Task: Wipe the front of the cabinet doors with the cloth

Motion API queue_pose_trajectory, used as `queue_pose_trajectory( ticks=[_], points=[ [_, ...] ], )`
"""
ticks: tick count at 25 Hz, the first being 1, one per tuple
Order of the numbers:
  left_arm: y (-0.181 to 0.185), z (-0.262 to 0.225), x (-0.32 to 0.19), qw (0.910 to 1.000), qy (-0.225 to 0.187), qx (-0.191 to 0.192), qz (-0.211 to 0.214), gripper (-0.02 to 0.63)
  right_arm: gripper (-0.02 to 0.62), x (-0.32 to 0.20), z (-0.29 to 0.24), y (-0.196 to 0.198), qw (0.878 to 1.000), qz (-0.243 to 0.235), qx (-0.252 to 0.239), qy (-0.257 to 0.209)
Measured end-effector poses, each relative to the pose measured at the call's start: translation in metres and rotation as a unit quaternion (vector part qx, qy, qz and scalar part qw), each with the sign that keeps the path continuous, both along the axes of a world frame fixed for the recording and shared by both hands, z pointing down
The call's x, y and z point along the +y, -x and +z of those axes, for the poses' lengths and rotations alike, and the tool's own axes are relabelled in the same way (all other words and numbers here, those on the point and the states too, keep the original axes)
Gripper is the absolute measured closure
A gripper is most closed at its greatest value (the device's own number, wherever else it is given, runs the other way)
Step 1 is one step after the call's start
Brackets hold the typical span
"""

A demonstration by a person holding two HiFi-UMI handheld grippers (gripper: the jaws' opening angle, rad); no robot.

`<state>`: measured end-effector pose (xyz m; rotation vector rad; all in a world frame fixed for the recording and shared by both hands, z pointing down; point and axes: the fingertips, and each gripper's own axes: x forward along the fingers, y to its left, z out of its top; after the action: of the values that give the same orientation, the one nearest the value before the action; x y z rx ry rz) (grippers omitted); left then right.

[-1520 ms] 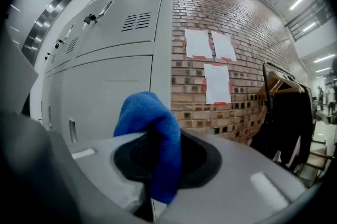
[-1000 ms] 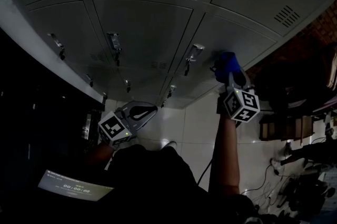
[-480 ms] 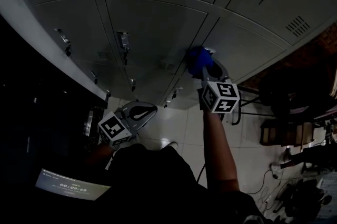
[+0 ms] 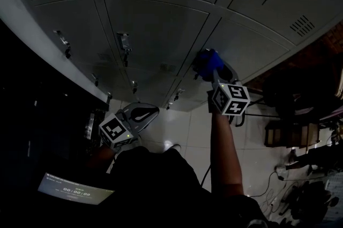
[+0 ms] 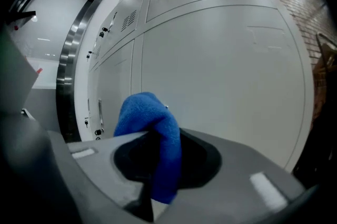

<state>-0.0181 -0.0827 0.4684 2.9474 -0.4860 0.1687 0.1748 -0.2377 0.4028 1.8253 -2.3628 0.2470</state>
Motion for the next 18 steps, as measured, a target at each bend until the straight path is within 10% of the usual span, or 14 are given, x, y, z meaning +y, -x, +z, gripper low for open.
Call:
queue_pose_trajectory(
  ticks=[18],
  points=[
    [-0.021,0.001,0.007,0.9998,-0.001,-0.010,0.015,0.609,0.526,0.034,0.009,-0.159,0.990,0.139,-0.004,0.020]
  ],
)
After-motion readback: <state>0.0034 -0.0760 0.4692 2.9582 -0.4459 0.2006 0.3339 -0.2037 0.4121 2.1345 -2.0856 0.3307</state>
